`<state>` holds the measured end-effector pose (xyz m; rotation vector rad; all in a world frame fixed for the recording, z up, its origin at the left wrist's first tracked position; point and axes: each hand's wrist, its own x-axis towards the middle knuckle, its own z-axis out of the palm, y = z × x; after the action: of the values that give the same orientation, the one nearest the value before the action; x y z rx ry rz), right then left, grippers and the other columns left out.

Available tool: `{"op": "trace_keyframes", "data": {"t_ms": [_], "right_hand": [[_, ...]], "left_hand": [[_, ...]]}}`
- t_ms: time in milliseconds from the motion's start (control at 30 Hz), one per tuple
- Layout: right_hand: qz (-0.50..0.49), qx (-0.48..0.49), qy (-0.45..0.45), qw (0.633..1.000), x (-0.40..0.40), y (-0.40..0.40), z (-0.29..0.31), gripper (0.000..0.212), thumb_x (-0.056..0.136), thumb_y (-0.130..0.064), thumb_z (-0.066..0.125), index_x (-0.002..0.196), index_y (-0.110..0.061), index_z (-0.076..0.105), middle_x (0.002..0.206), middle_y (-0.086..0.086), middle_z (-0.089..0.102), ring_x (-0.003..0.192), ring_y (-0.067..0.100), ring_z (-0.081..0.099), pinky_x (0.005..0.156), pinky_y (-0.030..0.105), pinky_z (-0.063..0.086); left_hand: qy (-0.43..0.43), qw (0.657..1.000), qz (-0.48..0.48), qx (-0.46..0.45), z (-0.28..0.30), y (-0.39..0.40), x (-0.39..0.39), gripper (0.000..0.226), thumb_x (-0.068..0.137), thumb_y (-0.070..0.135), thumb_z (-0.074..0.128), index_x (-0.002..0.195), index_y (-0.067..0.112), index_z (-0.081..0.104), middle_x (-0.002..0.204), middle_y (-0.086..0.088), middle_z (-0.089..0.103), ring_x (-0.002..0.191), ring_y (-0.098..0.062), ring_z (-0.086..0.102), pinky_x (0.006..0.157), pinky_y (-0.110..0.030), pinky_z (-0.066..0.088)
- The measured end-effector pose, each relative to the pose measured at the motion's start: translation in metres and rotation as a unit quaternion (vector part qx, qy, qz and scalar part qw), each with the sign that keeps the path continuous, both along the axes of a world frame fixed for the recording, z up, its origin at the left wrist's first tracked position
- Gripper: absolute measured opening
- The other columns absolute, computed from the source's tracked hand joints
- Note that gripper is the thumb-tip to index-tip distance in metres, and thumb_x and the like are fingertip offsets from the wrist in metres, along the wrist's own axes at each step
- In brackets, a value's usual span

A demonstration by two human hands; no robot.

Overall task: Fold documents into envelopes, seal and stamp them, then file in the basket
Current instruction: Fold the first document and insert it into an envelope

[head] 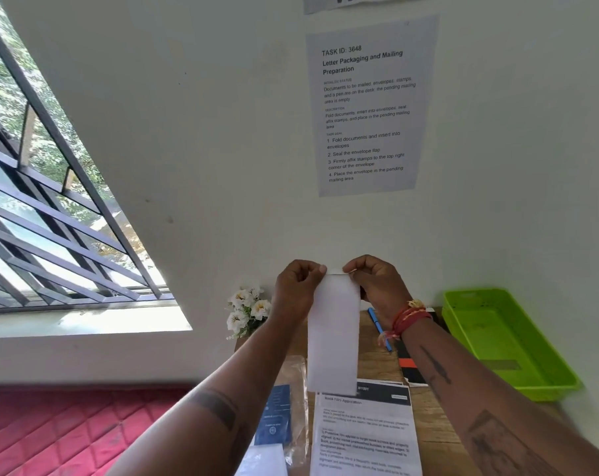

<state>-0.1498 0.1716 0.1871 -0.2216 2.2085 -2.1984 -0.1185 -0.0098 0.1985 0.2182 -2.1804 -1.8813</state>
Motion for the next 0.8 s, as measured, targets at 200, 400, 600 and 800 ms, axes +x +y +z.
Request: {"op": "trace_keyframes", "data": {"t_ms": [200, 400, 600, 800], "right_hand": [[-0.009, -0.012, -0.011, 1.000, 0.0003, -0.0029, 0.0039, 0.026, 0.079, -0.041, 0.079, 0.083, -0.015, 0.077, 0.083, 0.002, 0.075, 0.075, 0.020, 0.070, 0.067, 0.034, 0.059], [-0.018, 0.034, 0.008, 0.999, -0.0052, -0.0007, -0.0015, 0.025, 0.080, -0.020, 0.082, 0.099, -0.030, 0.071, 0.084, 0.000, 0.078, 0.079, 0.015, 0.074, 0.076, 0.039, 0.058], [-0.005, -0.004, -0.001, 1.000, 0.0000, 0.0029, -0.0038, 0.035, 0.092, -0.005, 0.066, 0.115, -0.030, 0.064, 0.099, -0.002, 0.079, 0.097, 0.016, 0.075, 0.086, 0.043, 0.060], [0.009, -0.015, -0.028, 0.999, 0.0035, 0.0043, 0.0041, 0.023, 0.088, -0.014, 0.077, 0.107, -0.026, 0.072, 0.092, -0.003, 0.079, 0.094, 0.020, 0.074, 0.080, 0.035, 0.063]], "left_hand": [[0.002, 1.000, 0.011, -0.027, -0.0048, -0.0009, -0.0029, 0.018, 0.090, 0.020, 0.079, 0.105, 0.027, 0.072, 0.063, 0.016, 0.049, 0.063, -0.007, 0.047, 0.065, -0.031, 0.040], [-0.011, 1.000, -0.008, -0.006, -0.0014, -0.0013, -0.0022, 0.009, 0.093, 0.013, 0.076, 0.098, 0.020, 0.079, 0.086, 0.007, 0.078, 0.084, -0.011, 0.070, 0.080, -0.036, 0.056], [-0.016, 1.000, -0.001, -0.020, -0.0035, -0.0024, -0.0022, 0.010, 0.096, 0.018, 0.072, 0.100, 0.024, 0.079, 0.092, 0.011, 0.078, 0.092, -0.008, 0.071, 0.085, -0.034, 0.059], [0.006, 1.000, 0.002, -0.015, 0.0015, -0.0012, -0.0033, 0.013, 0.096, 0.016, 0.072, 0.094, 0.028, 0.078, 0.090, 0.010, 0.078, 0.090, -0.011, 0.071, 0.082, -0.034, 0.058]]}}
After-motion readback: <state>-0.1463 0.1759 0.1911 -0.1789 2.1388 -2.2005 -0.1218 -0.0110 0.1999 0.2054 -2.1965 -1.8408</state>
